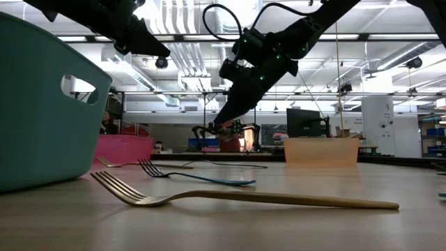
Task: Sort silverware by color (type)
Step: Put the black fork into the red bin
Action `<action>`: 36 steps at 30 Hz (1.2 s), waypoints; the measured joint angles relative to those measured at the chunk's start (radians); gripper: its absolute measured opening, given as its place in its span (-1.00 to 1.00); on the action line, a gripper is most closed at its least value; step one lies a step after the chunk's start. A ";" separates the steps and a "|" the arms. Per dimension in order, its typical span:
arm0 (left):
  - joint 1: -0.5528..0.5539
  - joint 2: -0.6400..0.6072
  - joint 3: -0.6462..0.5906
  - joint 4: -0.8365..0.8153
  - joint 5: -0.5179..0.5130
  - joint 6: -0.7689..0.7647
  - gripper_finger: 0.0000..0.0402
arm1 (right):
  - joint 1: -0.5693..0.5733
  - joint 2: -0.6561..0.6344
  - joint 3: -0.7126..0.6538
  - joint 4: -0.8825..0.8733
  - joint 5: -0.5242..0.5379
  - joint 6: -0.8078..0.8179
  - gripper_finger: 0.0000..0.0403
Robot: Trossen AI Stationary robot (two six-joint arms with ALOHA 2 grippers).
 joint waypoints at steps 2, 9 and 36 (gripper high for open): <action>0.000 0.000 0.000 0.000 0.000 0.000 -0.81 | 0.006 0.013 -0.013 0.034 0.008 0.019 -0.05; 0.000 0.000 0.000 0.002 0.000 0.000 -0.81 | 0.023 0.121 -0.012 0.034 0.023 0.031 -0.05; 0.000 0.000 0.000 0.056 0.000 0.019 -0.81 | 0.029 0.220 -0.012 0.187 0.046 0.093 -0.95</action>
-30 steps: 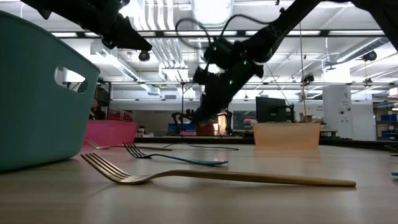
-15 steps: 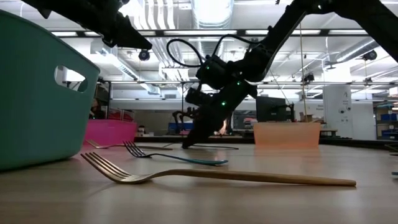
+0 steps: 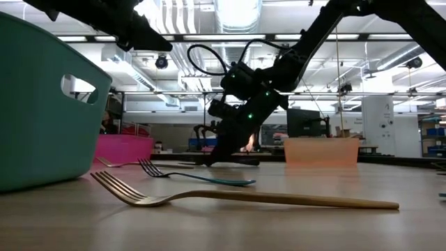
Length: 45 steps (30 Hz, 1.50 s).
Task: Sort silverware by color (type)
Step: Put the black fork into the red bin
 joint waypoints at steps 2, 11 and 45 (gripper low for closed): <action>0.000 0.000 0.000 0.010 -0.003 -0.003 -0.81 | -0.006 -0.032 -0.001 -0.007 -0.003 0.000 -0.95; 0.000 0.000 0.035 0.021 -0.053 -0.017 -0.81 | -0.029 -0.222 -0.028 0.063 -0.096 0.036 -0.96; -0.001 0.100 0.041 0.231 0.149 0.050 -0.14 | 0.086 -0.273 -0.160 0.816 -0.099 0.029 -0.96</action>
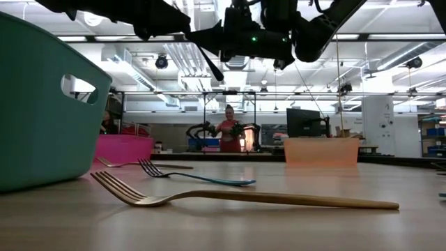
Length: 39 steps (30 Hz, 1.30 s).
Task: Sort silverware by color (type)
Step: Put the black fork into the red bin
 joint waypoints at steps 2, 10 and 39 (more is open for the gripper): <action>0.000 -0.001 0.000 -0.002 0.000 0.001 -0.24 | 0.000 0.000 0.000 -0.001 0.000 0.000 -0.96; 0.001 -0.002 0.000 -0.009 -0.012 0.014 -0.89 | 0.002 0.000 0.000 -0.015 -0.010 0.004 -0.96; 0.000 -0.074 -0.002 -0.122 -0.154 -0.411 -1.00 | -0.010 -0.002 0.003 -0.091 0.124 0.081 -0.32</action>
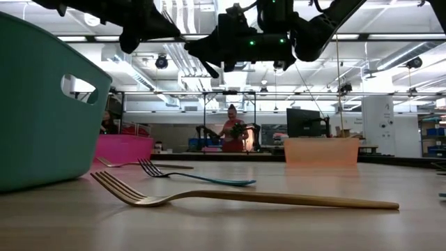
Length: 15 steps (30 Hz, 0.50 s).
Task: Sort silverware by color (type)
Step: Put the black fork into the red bin
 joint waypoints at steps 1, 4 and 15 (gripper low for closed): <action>0.000 -0.005 0.000 -0.001 0.000 -0.005 -1.00 | 0.000 0.000 0.000 0.000 0.001 0.001 -0.31; 0.000 -0.024 0.000 -0.002 -0.005 -0.012 -1.00 | -0.001 -0.002 0.000 0.001 0.004 0.001 -0.29; 0.000 -0.066 0.000 -0.019 -0.049 -0.052 -1.00 | -0.003 -0.003 0.000 -0.023 0.018 0.041 -0.27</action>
